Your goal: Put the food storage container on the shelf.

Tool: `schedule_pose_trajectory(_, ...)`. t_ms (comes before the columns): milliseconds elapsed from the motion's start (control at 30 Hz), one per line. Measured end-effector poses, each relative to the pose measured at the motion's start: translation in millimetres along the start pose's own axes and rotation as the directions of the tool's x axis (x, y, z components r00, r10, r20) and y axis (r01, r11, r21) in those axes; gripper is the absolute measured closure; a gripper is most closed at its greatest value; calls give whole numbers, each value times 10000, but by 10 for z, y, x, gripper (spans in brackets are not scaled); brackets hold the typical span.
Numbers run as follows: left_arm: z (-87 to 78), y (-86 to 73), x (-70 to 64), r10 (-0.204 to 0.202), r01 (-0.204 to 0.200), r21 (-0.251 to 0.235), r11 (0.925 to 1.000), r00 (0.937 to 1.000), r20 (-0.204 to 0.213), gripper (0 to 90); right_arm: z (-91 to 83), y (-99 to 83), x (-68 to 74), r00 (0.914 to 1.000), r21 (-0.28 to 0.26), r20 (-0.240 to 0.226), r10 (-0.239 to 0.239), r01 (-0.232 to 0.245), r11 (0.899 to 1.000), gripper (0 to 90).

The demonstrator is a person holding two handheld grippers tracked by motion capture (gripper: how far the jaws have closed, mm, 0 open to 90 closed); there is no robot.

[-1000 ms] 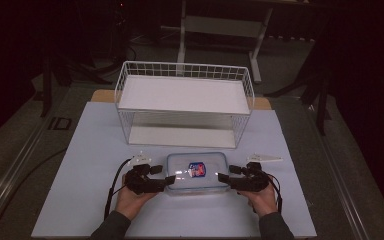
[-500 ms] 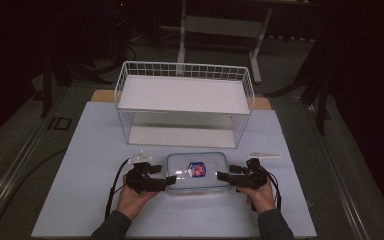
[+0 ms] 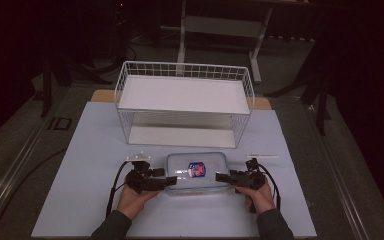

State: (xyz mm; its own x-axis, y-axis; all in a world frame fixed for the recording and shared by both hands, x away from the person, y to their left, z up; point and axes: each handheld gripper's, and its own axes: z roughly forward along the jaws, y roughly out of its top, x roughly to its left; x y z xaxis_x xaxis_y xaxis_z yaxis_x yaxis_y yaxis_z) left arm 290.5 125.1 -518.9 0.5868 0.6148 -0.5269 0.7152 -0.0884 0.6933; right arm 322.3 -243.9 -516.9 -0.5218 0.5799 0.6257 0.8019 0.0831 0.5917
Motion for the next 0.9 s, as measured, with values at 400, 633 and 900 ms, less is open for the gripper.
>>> schedule_pose_trajectory(400, -110, -15, 79, -803, 817, -370, 9960, 9960, 381, 399, -123, -47, 46, 9991, -286, -398, -119, 108, 9995, 349)
schedule_pose_trajectory(633, -185, -44, 87, -1071, 1103, -401, 9931, 9914, 755, 477, -203, -104, 79, 9979, -353, -570, -302, 282, 9990, 420)
schedule_pose_trajectory(900, -203, -77, 12, -965, 985, -130, 9950, 9891, 1113, 483, -269, -161, 113, 9953, -36, -630, -729, 728, 9973, 490)
